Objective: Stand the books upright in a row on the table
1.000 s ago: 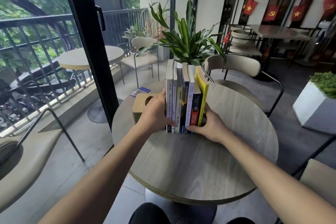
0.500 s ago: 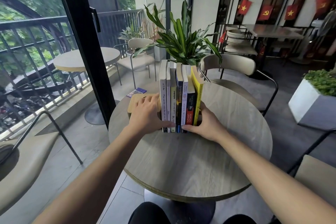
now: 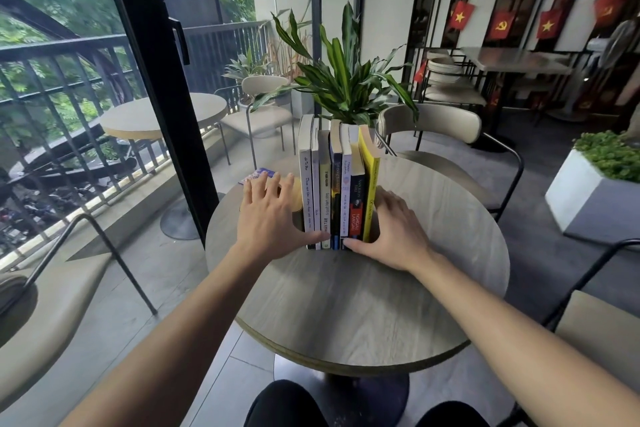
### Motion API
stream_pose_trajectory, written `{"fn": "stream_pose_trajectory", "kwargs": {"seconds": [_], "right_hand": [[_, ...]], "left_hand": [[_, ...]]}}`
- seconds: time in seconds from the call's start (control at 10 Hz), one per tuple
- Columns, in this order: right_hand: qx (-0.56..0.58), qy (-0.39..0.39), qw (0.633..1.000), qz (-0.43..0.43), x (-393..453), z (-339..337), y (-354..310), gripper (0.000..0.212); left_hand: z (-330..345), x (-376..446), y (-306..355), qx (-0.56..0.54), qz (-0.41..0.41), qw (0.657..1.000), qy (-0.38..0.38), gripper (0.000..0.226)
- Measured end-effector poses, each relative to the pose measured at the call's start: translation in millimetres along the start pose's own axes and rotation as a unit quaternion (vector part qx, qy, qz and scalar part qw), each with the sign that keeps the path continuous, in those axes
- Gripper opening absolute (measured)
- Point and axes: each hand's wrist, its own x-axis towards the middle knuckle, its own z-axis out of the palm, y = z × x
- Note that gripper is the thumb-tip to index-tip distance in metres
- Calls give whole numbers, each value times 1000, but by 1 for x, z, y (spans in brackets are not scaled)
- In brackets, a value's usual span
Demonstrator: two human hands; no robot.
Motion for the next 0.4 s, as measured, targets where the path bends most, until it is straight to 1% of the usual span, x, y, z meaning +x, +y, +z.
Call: {"fn": "stream_pose_trajectory", "kwargs": {"seconds": [0.1, 0.2, 0.3, 0.4], "right_hand": [[-30, -7, 999, 7, -4, -2, 2, 116], [-33, -10, 999, 18, -11, -9, 0, 117], [-31, 2, 999, 22, -18, -18, -2, 119], [-35, 28, 999, 18, -27, -26, -4, 116]], "left_hand": [[-2, -5, 1, 0, 3, 1000, 10, 137], [-8, -10, 2, 1, 4, 1000, 13, 135], [-14, -18, 4, 6, 10, 1000, 20, 133], [-20, -27, 8, -11, -3, 999, 36, 129]]}}
